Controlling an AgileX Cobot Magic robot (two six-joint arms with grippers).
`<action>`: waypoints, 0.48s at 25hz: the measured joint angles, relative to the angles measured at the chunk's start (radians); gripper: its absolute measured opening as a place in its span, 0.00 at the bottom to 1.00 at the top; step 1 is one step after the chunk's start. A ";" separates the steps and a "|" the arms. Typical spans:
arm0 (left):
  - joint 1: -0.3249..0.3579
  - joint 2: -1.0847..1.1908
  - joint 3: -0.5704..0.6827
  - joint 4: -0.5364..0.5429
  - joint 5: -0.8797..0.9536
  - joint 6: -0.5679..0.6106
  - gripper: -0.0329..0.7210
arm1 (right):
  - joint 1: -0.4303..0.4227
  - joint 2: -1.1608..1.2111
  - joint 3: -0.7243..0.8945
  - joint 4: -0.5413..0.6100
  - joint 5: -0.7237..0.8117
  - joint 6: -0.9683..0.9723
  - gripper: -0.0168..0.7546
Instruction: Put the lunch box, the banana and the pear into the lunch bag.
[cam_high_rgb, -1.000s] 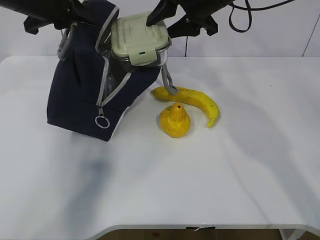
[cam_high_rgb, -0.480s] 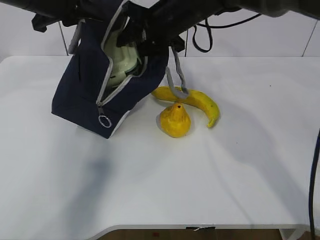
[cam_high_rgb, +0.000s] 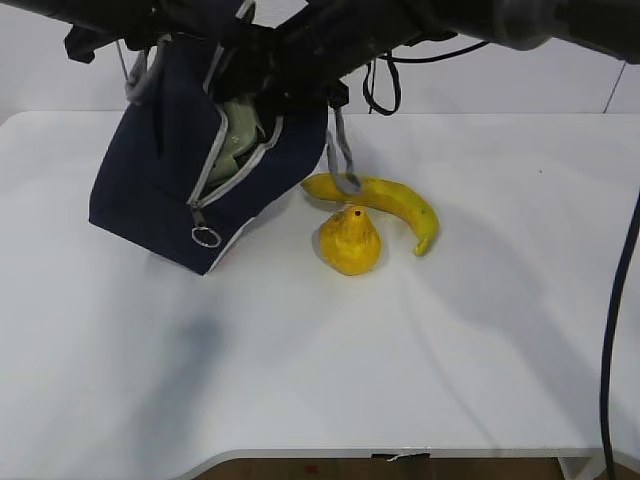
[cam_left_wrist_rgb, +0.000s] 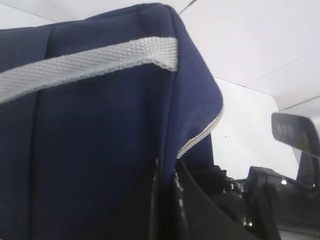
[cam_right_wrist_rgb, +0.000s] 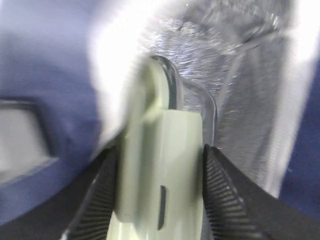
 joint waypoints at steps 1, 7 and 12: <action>0.000 0.000 0.000 -0.002 -0.002 0.000 0.04 | 0.000 0.000 0.000 0.012 -0.005 -0.013 0.55; 0.000 -0.002 0.000 -0.013 -0.011 0.000 0.04 | 0.003 0.004 0.000 0.160 -0.056 -0.143 0.55; 0.000 -0.006 0.000 -0.017 -0.014 0.000 0.04 | 0.003 0.008 0.000 0.207 -0.073 -0.225 0.55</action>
